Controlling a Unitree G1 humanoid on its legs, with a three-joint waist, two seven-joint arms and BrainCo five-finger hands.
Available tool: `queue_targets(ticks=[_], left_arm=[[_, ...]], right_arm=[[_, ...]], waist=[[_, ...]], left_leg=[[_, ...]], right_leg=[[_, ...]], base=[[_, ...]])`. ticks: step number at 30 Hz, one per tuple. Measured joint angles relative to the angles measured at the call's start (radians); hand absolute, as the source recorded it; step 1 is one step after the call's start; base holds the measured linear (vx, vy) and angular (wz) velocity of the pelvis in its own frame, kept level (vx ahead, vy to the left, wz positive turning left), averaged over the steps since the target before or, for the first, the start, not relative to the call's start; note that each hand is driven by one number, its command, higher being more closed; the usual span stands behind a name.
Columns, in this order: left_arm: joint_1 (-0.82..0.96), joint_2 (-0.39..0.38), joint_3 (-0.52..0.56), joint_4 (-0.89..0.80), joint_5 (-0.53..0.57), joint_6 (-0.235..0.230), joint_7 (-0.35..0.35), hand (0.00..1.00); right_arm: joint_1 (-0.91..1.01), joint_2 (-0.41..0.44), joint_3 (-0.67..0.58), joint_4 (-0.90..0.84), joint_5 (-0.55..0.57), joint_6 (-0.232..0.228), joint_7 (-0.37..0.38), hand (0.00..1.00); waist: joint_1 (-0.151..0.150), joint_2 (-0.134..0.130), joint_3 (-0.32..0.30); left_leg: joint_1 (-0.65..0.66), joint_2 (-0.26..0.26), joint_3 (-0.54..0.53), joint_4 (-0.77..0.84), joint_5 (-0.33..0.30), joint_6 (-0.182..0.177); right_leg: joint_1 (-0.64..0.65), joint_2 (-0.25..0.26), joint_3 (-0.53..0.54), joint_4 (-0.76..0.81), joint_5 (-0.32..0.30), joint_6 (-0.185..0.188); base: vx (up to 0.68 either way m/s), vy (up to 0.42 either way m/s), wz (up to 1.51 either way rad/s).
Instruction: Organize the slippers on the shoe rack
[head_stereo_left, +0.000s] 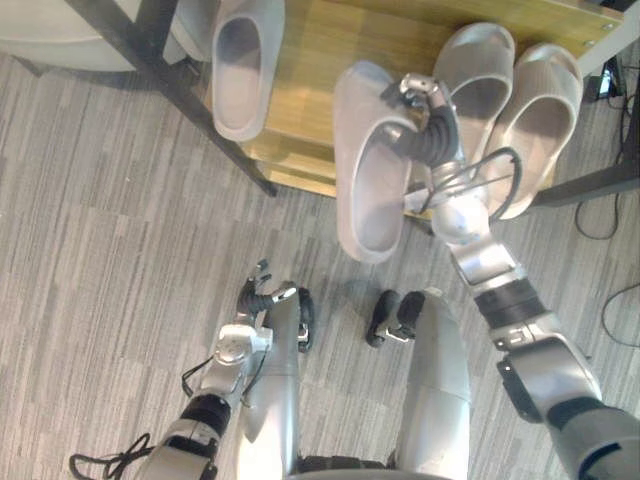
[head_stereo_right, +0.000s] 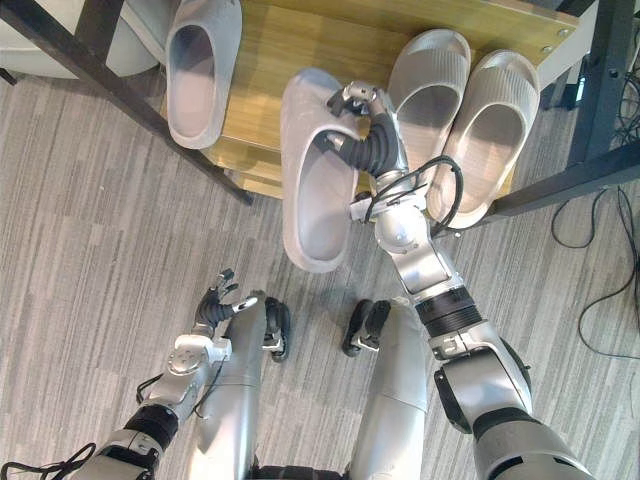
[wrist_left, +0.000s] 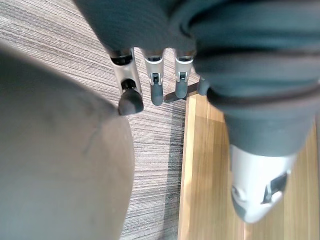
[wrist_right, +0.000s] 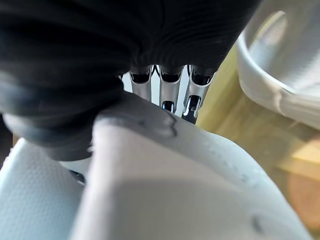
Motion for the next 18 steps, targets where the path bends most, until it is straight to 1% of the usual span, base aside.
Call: queue_targets(ticks=[2, 4, 5, 6, 8, 12, 14, 15, 18], left_arm=[[-0.001, -0.003, 0.004, -0.014, -0.009, 0.0, 0.003, 0.0], [-0.006, -0.007, 0.005, -0.019, -0.018, 0.0, 0.009, 0.0], [-0.01, -0.01, 0.005, -0.019, -0.018, 0.002, 0.011, 0.0], [-0.011, -0.018, 0.014, -0.019, -0.018, 0.002, 0.014, 0.0], [-0.011, -0.021, 0.017, -0.019, -0.018, 0.002, 0.014, 0.0], [-0.011, -0.027, 0.024, -0.019, -0.027, 0.002, 0.015, 0.0], [-0.01, -0.035, 0.024, -0.01, -0.038, 0.008, 0.015, 0.0], [-0.01, -0.036, 0.023, -0.01, -0.038, 0.009, 0.015, 0.0], [-0.01, -0.041, 0.021, -0.016, -0.039, 0.007, 0.014, 0.0]], right_arm=[[-0.035, 0.011, -0.033, 0.005, -0.03, 0.016, -0.024, 1.0], [-0.06, 0.012, -0.047, 0.017, -0.032, 0.033, -0.054, 1.0], [-0.073, 0.016, -0.065, 0.036, -0.033, 0.04, -0.061, 1.0], [-0.097, 0.019, -0.085, 0.079, -0.033, 0.054, -0.085, 1.0], [-0.118, 0.027, -0.114, 0.118, -0.034, 0.064, -0.097, 1.0], [-0.155, 0.038, -0.151, 0.199, -0.029, 0.077, -0.116, 1.0], [-0.165, 0.038, -0.15, 0.24, -0.026, 0.077, -0.116, 1.0], [-0.17, 0.038, -0.149, 0.251, -0.024, 0.077, -0.115, 1.0], [-0.213, 0.038, -0.146, 0.297, 0.018, 0.076, -0.113, 1.0]], waist=[[0.007, 0.0, 0.0], [0.016, 0.001, 0.0], [0.019, 0.001, 0.0], [0.024, 0.001, -0.001], [0.029, 0.0, -0.002], [0.038, 0.001, -0.007], [0.045, 0.001, -0.037], [0.046, 0.001, -0.039], [0.05, 0.0, -0.045]], left_leg=[[-0.019, 0.0, 0.002, 0.002, 0.0, 0.0], [-0.029, 0.0, 0.003, 0.004, 0.001, -0.001], [-0.031, 0.0, 0.002, 0.004, 0.001, -0.001], [-0.032, 0.0, 0.005, 0.003, 0.001, -0.001], [-0.034, -0.001, 0.008, 0.003, 0.001, -0.001], [-0.043, -0.001, 0.003, 0.003, 0.001, -0.001], [-0.07, -0.003, -0.005, 0.003, 0.004, -0.006], [-0.071, -0.004, -0.005, 0.003, 0.004, -0.006], [-0.087, -0.012, -0.011, 0.003, 0.01, -0.009]], right_leg=[[-0.019, -0.004, 0.0, 0.007, -0.002, -0.002], [-0.027, -0.006, -0.001, 0.011, -0.005, -0.005], [-0.028, -0.007, -0.003, 0.011, -0.006, -0.005], [-0.028, -0.013, -0.006, 0.012, -0.01, -0.007], [-0.028, -0.017, -0.007, 0.013, -0.012, -0.01], [-0.029, -0.021, -0.017, 0.012, -0.013, -0.01], [-0.047, -0.027, -0.029, 0.011, -0.014, -0.012], [-0.047, -0.029, -0.03, 0.012, -0.015, -0.013], [-0.055, -0.039, -0.038, 0.015, -0.018, -0.015]], base=[[0.06, -0.025, 0.09], [0.06, -0.028, 0.08], [0.06, -0.029, 0.09], [0.05, -0.023, 0.08], [0.04, -0.016, 0.06], [0.02, -0.017, 0.05], [0.02, -0.021, 0.12], [0.02, -0.016, 0.13], [0.03, -0.014, 0.12]])
